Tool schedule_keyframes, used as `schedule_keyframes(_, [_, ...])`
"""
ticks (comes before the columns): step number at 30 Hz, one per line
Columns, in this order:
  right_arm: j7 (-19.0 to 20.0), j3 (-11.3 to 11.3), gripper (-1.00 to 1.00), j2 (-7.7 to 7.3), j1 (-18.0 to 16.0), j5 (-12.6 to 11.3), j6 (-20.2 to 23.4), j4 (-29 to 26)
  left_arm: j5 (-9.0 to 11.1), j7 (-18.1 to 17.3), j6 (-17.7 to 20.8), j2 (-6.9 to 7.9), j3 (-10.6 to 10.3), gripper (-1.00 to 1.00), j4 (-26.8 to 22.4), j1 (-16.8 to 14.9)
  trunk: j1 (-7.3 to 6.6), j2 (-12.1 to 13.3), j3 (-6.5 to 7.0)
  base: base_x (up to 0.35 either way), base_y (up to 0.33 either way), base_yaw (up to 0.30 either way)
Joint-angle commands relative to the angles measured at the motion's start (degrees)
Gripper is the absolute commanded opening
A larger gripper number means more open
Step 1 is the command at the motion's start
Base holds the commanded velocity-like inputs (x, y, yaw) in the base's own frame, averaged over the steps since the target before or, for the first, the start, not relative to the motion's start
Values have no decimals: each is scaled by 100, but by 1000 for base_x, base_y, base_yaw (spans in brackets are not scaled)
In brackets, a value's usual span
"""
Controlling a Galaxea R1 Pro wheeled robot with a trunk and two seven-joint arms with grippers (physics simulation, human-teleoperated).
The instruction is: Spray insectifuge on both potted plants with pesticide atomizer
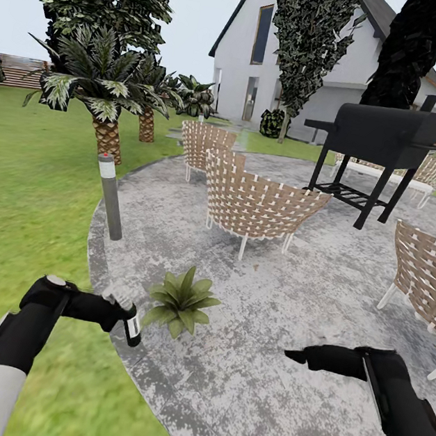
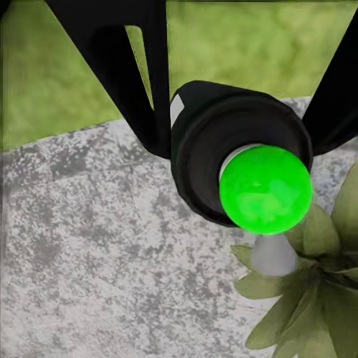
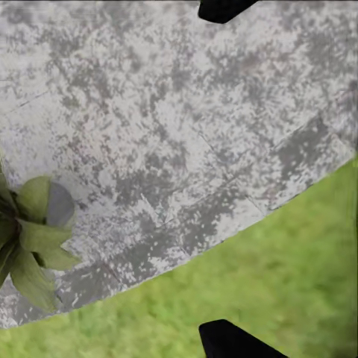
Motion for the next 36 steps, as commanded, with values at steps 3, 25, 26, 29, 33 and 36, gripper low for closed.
schedule_keyframes(3, [-778,-29,100,41,17,51,20,138,-31,-43,225,2,65,-100,-6,110,-1,-3,-5,0,0,0])
schedule_keyframes(25, [-3859,-806,100,78,31,-14,39,796,-2843,-10,2358,-43,141,-100,1608,-1255,-1,-3,-5,0,0,0])
schedule_keyframes(26, [-3860,-808,100,77,31,-13,41,796,-2865,-9,2359,-44,188,-100,1789,-1376,-1,-3,-5,0,0,0])
schedule_keyframes(29, [-3858,-809,100,77,31,-13,46,791,-2891,-2,2368,-43,221,-100,2189,-1644,-1,-3,-5,0,0,0])
schedule_keyframes(33, [-3861,-810,100,77,31,-13,76,792,-3480,9,2409,-39,226,-100,2789,-1856,-1,-3,-5,0,0,0])
schedule_keyframes(36, [-3862,-809,100,77,31,-13,80,792,-3991,6,2420,-41,226,-100,3426,-1962,-1,-3,-5,0,0,0])
